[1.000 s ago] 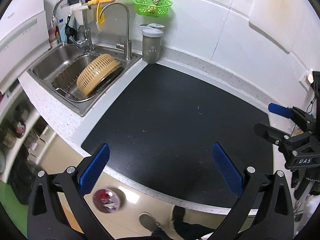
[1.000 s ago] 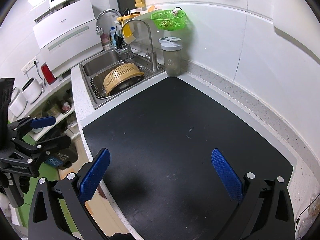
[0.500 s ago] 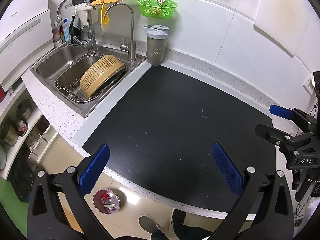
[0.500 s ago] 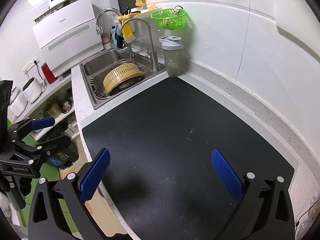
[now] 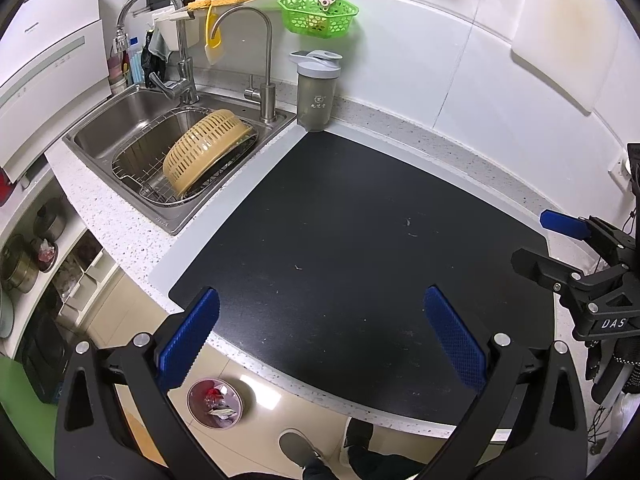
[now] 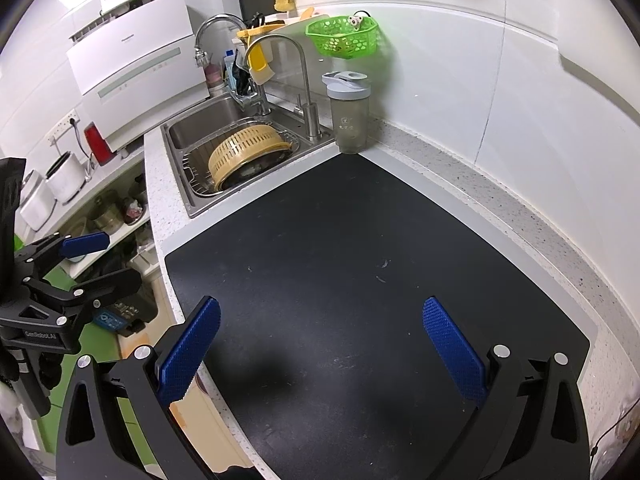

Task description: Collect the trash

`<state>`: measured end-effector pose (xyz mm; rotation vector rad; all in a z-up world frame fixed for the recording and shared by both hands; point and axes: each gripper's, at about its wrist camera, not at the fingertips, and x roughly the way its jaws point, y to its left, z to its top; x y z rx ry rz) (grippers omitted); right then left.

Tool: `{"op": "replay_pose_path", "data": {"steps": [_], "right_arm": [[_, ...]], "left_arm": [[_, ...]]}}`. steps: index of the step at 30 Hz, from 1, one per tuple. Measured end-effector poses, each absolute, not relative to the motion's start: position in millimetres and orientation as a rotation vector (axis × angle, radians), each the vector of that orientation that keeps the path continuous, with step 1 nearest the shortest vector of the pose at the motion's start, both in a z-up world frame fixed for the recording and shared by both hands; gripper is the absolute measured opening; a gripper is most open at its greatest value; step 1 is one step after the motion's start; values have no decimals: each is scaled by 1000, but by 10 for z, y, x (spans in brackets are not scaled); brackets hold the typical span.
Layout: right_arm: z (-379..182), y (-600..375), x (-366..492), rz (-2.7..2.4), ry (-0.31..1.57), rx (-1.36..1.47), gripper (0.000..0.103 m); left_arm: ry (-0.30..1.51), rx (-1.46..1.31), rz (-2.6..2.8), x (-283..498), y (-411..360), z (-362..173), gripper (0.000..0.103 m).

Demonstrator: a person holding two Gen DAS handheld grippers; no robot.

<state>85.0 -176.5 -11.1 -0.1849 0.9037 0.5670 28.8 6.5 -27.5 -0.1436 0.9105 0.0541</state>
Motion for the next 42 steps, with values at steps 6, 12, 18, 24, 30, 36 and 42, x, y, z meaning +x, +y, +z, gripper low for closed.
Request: {"op": "replay_pose_path", "data": {"steps": [6, 12, 18, 24, 30, 36, 42], "right_arm": [[-109, -1748, 861, 573, 901, -190, 97], [-104, -1732, 878, 576, 899, -191, 97], [-104, -1729, 891, 578, 901, -190, 97], [-109, -1732, 884, 578, 902, -188, 97], [-109, -1732, 885, 577, 903, -188, 97], [-118, -1734, 878, 579, 904, -186, 97], [-143, -1740, 859, 579, 907, -185, 97]], "left_arm": [[909, -144, 55, 291, 73, -272, 100], [910, -139, 54, 300, 75, -271, 100], [908, -139, 52, 301, 74, -273, 100], [909, -140, 51, 301, 66, -278, 100], [907, -136, 48, 295, 57, -274, 100], [908, -137, 46, 284, 54, -270, 100], [908, -137, 45, 287, 52, -274, 100]]}}
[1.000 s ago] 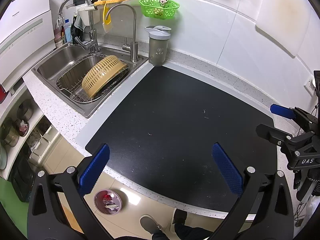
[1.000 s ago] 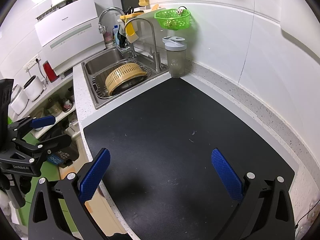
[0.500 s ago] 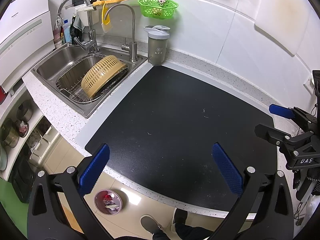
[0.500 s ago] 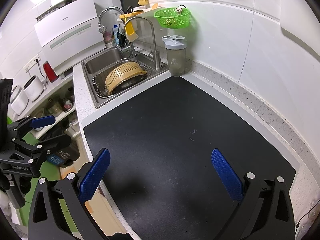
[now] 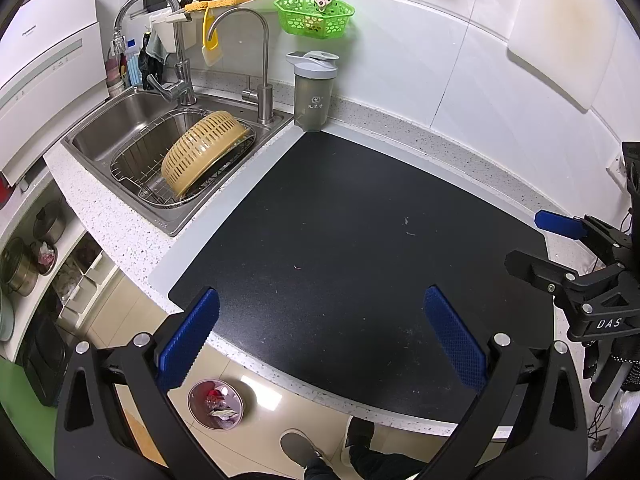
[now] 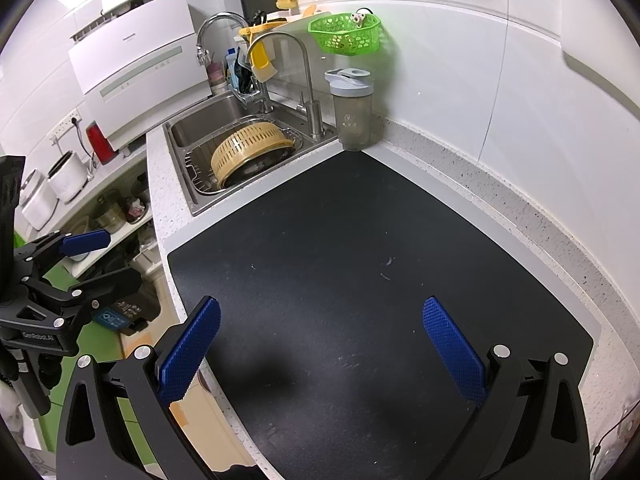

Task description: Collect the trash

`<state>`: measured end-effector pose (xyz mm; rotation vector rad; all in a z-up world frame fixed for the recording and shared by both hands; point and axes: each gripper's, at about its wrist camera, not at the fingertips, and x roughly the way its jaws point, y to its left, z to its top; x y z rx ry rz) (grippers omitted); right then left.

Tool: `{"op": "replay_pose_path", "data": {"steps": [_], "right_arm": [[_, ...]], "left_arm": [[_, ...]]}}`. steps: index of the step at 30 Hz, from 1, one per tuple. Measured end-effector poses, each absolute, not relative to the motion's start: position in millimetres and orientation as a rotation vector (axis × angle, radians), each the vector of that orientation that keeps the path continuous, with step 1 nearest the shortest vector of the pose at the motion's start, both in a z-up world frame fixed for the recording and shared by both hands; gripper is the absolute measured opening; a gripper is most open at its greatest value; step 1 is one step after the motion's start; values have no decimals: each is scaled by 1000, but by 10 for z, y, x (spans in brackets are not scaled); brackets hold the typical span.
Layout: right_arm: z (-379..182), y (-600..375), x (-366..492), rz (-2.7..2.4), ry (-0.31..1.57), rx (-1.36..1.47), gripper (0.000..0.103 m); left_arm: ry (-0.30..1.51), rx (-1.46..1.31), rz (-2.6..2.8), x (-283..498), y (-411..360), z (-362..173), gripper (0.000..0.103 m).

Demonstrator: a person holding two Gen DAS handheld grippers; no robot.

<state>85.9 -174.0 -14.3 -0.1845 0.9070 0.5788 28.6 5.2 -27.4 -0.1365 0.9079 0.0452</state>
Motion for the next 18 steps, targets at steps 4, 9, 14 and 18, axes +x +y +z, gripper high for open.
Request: {"op": "replay_pose_path", "data": {"steps": [4, 9, 14, 18], "right_arm": [[-143, -1739, 860, 579, 907, -183, 97], [-147, -1742, 870, 579, 909, -182, 97], [-157, -1739, 859, 579, 913, -181, 97], [-156, -1743, 813, 580, 913, -178, 97]], "left_arm": [[908, -135, 43, 279, 51, -274, 100], [909, -137, 47, 283, 46, -276, 100], [933, -119, 66, 307, 37, -309, 100], [936, -134, 64, 327, 59, -315, 100]]}}
